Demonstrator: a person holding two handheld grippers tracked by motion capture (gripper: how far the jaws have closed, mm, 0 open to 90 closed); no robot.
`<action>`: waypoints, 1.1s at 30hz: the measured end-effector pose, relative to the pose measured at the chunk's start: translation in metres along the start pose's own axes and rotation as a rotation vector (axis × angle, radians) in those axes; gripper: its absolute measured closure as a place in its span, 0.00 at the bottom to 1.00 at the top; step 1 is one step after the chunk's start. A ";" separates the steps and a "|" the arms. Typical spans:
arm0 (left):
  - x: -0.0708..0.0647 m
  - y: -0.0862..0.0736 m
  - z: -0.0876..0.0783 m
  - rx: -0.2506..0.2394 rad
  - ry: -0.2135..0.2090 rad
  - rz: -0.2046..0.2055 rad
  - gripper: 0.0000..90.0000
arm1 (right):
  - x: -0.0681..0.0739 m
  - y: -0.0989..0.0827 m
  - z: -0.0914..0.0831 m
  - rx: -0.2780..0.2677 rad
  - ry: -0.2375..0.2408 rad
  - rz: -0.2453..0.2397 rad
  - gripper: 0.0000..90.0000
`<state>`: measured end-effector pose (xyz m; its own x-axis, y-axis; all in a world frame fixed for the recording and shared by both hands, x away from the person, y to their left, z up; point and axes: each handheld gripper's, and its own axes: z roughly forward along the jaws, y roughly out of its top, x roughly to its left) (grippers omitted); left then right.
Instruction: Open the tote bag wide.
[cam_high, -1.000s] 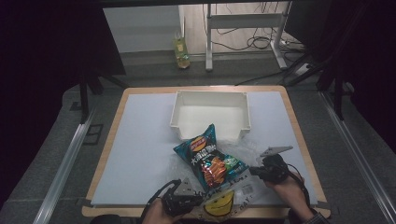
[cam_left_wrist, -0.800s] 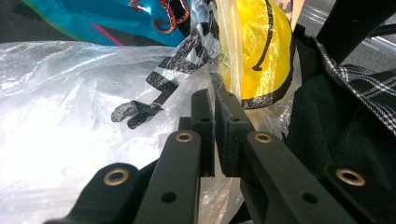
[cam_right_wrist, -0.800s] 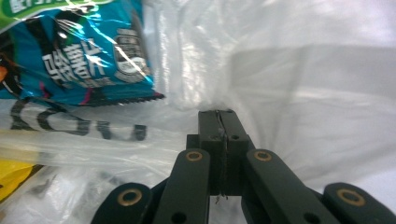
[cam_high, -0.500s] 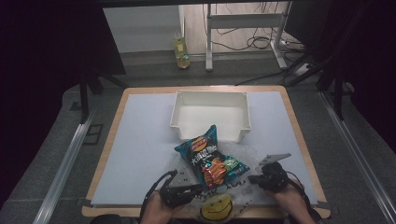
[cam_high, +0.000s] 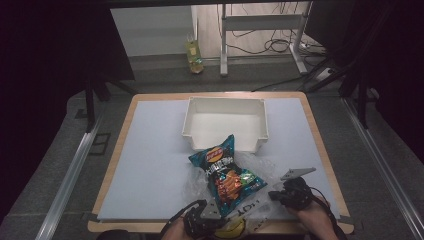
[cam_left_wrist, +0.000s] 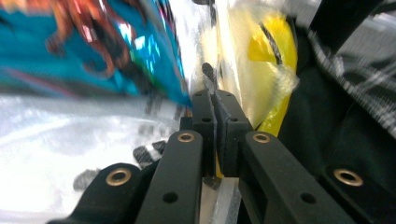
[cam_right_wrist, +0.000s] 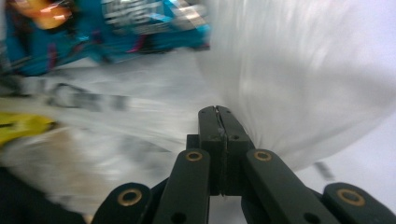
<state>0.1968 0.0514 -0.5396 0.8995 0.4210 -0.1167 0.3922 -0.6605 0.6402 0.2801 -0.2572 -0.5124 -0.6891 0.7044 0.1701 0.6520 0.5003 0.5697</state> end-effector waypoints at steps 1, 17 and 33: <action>0.001 -0.001 -0.001 0.006 0.008 -0.001 0.98 | -0.003 0.001 0.000 -0.005 -0.001 0.005 0.99; 0.017 -0.020 -0.029 -0.004 0.079 -0.050 0.99 | -0.016 0.002 -0.003 -0.011 -0.019 0.031 0.99; 0.066 -0.030 -0.047 0.032 0.357 -0.091 0.99 | -0.011 -0.016 -0.014 0.006 0.032 0.054 0.99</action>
<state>0.2352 0.1285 -0.5310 0.7392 0.6654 0.1039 0.4784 -0.6274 0.6144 0.2725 -0.2797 -0.5124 -0.6624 0.7142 0.2261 0.6905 0.4649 0.5542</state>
